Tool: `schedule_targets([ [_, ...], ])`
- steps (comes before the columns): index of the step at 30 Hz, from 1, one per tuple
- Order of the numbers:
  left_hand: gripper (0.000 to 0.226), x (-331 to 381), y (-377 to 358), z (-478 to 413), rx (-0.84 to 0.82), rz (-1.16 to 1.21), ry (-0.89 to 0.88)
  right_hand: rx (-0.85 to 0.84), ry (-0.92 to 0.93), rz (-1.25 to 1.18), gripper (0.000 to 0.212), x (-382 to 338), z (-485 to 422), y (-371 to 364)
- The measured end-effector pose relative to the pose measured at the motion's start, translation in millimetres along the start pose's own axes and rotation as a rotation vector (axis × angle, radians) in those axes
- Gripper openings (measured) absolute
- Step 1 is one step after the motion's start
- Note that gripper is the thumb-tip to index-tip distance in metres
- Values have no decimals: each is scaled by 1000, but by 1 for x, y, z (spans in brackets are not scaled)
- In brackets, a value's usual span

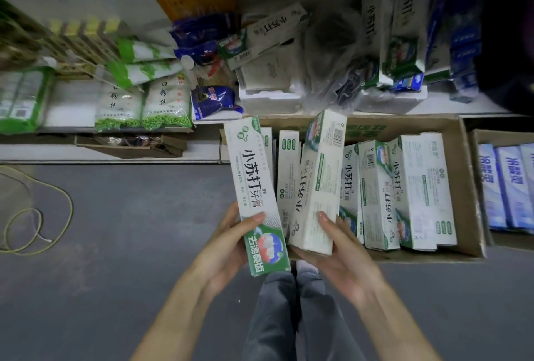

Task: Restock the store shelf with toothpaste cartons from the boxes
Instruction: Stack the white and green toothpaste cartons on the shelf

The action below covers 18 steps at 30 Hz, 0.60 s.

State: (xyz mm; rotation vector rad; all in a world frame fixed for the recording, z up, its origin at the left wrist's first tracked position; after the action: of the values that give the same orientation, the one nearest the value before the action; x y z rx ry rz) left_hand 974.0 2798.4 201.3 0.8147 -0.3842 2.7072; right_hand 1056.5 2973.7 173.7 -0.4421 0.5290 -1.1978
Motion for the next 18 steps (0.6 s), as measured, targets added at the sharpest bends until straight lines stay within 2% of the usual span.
schedule_targets([
  [2, 53, 8, -6, 11, -51, 47, 11, -67, -40, -2, 57, -4, 12, -5],
  [8, 52, 35, -28, 58, -180, 55, 52, -90, -50, 141, 52, -35, 57, -36],
  [12, 58, 45, -44, 91, -227, 86, 134, -103, -21, 256, 85, -50, 94, -59],
  [14, 60, 53, -49, 106, -242, 100, 152, -108, -1, 248, 91, -59, 113, -68],
  [17, 55, 71, -55, 129, -243, 135, 48, -187, 34, 238, 70, -70, 143, -86],
  [18, 52, 79, -58, 137, -250, 128, 2, -217, 50, 241, 68, -73, 151, -92],
])
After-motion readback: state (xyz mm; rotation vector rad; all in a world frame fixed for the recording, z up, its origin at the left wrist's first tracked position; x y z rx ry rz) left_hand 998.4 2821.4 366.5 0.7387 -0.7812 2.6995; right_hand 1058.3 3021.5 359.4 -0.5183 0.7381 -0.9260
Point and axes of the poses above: each hand's wrist, its own z-axis away from the middle knuckle, its own y-axis out of the back of the hand, x = y × z, the point moved 1 cm from there along -z, towards the middle knuckle, and after that the axes turned 13 degrees about -z, right-handed, at the moved point
